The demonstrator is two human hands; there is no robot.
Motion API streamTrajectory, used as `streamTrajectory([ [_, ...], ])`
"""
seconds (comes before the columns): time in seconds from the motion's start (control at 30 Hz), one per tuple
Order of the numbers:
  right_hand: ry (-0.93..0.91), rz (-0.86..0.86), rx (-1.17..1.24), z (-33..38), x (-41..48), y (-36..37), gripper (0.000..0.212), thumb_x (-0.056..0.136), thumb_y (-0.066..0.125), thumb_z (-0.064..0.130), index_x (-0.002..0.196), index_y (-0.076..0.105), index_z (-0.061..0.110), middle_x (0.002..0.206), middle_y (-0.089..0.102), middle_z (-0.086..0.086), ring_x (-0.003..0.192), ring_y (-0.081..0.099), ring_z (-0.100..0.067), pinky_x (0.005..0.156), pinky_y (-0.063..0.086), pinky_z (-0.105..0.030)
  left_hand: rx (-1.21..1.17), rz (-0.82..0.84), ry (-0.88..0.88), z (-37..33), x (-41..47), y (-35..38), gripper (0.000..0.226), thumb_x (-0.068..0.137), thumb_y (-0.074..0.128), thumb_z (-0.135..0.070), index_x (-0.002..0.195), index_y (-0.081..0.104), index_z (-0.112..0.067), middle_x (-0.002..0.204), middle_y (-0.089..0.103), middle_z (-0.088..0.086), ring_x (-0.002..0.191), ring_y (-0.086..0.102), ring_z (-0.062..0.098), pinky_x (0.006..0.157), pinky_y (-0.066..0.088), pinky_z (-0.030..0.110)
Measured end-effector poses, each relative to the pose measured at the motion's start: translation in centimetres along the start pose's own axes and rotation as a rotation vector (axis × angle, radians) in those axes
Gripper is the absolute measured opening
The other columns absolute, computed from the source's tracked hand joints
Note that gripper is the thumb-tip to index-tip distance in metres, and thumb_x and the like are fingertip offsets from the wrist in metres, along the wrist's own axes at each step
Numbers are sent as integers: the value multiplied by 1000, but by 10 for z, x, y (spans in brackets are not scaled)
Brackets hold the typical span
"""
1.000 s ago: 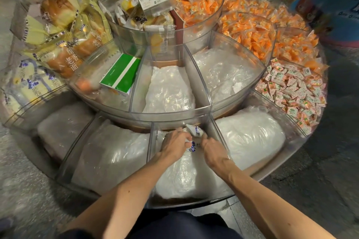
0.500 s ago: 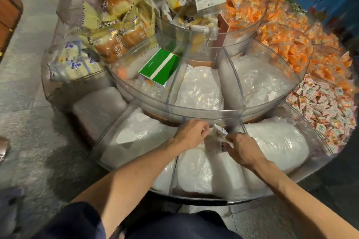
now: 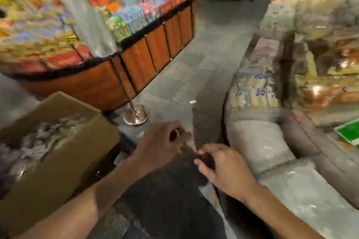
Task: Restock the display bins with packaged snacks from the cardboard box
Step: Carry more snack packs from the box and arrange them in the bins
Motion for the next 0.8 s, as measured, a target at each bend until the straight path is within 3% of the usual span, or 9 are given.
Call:
streamTrajectory([
  [0.13,-177,193,40,106,65,71,33,92,51,49,92,67,20,89,69,2,87,64,-23,82,46,-31,54,-175,-269,114,-62,-84,25,92,68,-36,69,57,-36,65,59,-19,65,56,-2,62,41,21],
  [0.23,-347,293,125,169,111,135,37,87,47,53,83,64,21,80,66,1,80,66,-24,70,45,-31,30,-240,-512,191,-104,-113,26,92,66,-38,70,58,-28,64,59,-10,63,55,4,61,43,26],
  [0.33,-451,511,81,218,149,194,29,94,53,45,104,66,22,102,67,4,99,62,-17,81,43,-27,-9,-299,-725,268,-131,-121,24,92,66,-40,74,61,-25,73,64,-7,72,59,7,73,49,33],
  [0.43,-525,602,91,253,188,251,35,92,50,44,113,64,20,112,64,2,109,59,-20,90,43,-28,-46,-361,-886,340,-139,-132,17,91,67,-38,80,66,-24,81,68,-8,79,62,8,78,52,35],
  [0.57,-592,694,67,284,255,324,24,96,57,38,109,64,19,109,64,1,106,59,-19,87,44,-27,-58,-399,-1049,421,-130,-147,12,92,66,-37,82,64,-32,83,66,-16,77,60,-1,71,50,23],
  [0.7,-624,769,11,314,312,372,22,99,55,38,111,64,22,112,64,4,108,58,-15,93,46,-26,-88,-426,-1225,481,-126,-157,8,97,61,-34,101,64,-27,89,61,-14,81,57,-1,66,42,16],
  [0.8,-626,829,-35,336,348,400,21,100,54,35,112,65,22,112,66,4,108,58,-14,93,48,-27,-147,-451,-1321,519,-129,-166,15,99,59,-32,110,63,-23,94,64,-10,88,62,5,76,51,22],
])
Point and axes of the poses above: each hand's wrist, its own x-axis towards the middle knuckle, its own y-axis out of the palm, z = x × y, the point moved 5 cm from there along x, towards the middle knuckle
